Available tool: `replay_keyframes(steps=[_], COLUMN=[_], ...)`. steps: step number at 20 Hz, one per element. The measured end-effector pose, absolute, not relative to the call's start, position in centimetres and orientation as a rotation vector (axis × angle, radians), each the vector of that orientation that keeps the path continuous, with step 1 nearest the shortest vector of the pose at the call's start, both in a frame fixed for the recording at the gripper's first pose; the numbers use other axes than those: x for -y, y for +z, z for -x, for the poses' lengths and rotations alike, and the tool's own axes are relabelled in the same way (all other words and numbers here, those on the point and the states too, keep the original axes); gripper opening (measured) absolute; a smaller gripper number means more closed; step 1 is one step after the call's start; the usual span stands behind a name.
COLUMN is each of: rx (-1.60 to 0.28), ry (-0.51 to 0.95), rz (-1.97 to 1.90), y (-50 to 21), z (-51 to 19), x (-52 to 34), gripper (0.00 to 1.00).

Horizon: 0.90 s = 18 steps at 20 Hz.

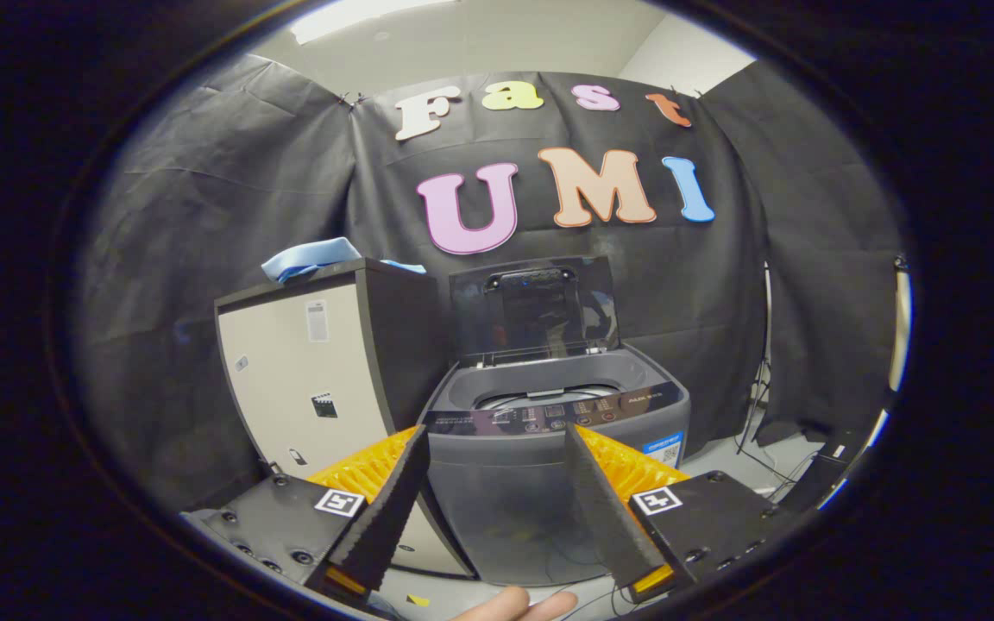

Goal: Put the clothes into the washing machine and then close the washing machine lid.

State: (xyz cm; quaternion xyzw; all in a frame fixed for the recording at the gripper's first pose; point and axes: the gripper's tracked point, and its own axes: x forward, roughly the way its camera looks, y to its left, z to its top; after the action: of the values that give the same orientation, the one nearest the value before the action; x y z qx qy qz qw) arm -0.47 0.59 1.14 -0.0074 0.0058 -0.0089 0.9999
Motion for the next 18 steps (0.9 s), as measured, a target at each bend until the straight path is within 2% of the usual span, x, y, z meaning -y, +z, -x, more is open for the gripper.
replay_keyframes(steps=[18], rx=[-0.006], ry=[-0.024], rz=[0.044], y=[3.7], z=[-3.0], x=[-3.7], gripper=[0.97])
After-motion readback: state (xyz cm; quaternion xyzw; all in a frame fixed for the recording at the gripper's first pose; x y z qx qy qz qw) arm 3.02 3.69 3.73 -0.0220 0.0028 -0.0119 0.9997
